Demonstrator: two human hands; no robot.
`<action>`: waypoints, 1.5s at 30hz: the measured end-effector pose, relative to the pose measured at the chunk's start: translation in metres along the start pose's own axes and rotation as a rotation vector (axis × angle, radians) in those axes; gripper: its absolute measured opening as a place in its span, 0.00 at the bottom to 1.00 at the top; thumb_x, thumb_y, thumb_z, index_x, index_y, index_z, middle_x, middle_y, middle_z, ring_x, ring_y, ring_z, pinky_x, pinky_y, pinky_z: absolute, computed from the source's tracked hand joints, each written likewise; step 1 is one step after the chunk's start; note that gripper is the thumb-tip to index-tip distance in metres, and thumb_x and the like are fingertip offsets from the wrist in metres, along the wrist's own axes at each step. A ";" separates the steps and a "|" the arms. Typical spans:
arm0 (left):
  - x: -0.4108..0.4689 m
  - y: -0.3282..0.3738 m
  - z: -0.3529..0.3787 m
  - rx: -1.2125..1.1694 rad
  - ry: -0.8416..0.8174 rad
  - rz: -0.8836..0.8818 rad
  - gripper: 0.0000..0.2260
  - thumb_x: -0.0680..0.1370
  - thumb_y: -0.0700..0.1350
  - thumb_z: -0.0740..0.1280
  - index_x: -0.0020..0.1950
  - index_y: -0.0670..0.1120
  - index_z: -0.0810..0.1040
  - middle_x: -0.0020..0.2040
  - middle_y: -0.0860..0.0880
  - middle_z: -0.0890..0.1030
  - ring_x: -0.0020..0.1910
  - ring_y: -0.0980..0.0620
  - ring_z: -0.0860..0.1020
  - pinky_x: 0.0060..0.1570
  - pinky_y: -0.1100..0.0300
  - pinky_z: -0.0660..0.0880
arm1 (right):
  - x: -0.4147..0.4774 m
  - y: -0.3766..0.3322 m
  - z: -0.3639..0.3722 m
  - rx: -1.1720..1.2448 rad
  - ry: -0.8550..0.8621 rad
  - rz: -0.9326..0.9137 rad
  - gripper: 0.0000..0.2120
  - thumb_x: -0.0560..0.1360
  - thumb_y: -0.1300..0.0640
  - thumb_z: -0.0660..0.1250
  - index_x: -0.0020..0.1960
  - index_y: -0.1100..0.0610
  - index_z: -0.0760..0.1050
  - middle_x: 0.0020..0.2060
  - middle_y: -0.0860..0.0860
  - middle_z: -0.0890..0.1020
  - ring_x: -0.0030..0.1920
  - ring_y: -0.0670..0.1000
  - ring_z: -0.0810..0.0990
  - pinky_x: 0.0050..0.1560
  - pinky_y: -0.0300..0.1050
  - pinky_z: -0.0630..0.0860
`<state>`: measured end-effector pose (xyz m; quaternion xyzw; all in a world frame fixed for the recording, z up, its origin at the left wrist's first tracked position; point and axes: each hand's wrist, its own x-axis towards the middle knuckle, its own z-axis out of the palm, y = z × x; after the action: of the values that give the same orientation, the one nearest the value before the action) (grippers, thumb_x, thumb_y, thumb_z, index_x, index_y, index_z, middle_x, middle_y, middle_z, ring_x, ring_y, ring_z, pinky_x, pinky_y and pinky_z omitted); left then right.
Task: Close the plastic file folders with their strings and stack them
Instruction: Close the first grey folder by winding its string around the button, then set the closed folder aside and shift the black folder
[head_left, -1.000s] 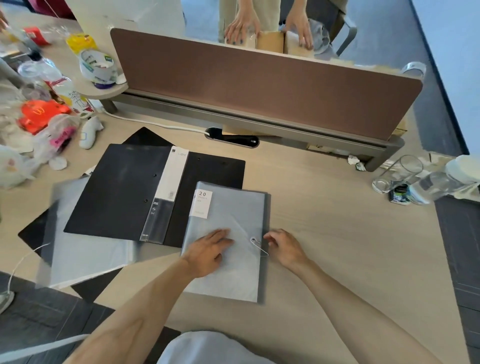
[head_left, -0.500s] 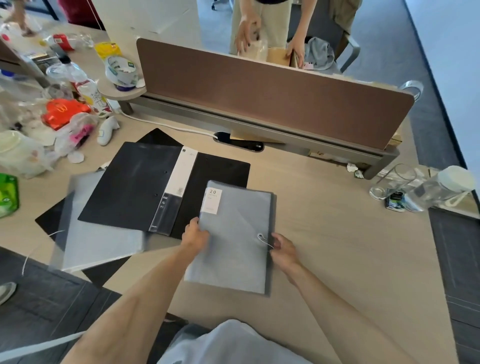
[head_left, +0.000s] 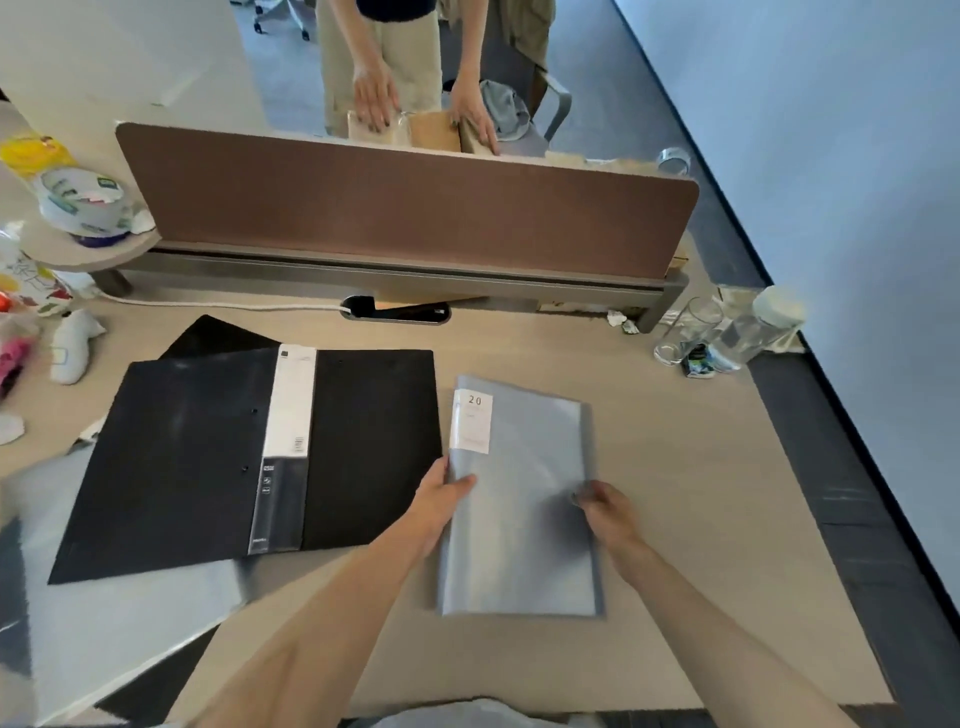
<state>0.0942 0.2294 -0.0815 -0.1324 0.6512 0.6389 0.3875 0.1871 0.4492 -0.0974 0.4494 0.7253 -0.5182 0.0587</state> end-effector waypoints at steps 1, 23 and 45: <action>0.005 0.000 0.014 0.054 -0.039 -0.010 0.14 0.77 0.41 0.65 0.63 0.50 0.72 0.57 0.49 0.81 0.55 0.47 0.81 0.59 0.48 0.77 | 0.003 0.005 -0.010 -0.034 0.017 0.023 0.12 0.75 0.60 0.66 0.57 0.61 0.76 0.54 0.60 0.81 0.50 0.56 0.78 0.51 0.48 0.74; 0.011 0.002 0.136 0.562 0.039 0.016 0.12 0.79 0.39 0.60 0.61 0.46 0.76 0.55 0.51 0.77 0.54 0.53 0.74 0.52 0.62 0.67 | 0.058 0.036 -0.121 -0.419 0.026 -0.376 0.15 0.73 0.60 0.65 0.59 0.62 0.76 0.60 0.59 0.74 0.62 0.59 0.72 0.66 0.51 0.69; -0.099 -0.027 -0.075 0.510 0.614 0.058 0.17 0.80 0.40 0.58 0.69 0.45 0.69 0.68 0.47 0.73 0.69 0.48 0.70 0.69 0.55 0.65 | -0.047 -0.071 0.124 -0.252 -0.563 -0.415 0.10 0.76 0.56 0.65 0.51 0.59 0.80 0.46 0.51 0.82 0.45 0.48 0.77 0.44 0.36 0.71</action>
<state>0.1529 0.1238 -0.0428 -0.1983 0.8780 0.3982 0.1769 0.1176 0.3176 -0.0781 0.1220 0.8147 -0.5288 0.2045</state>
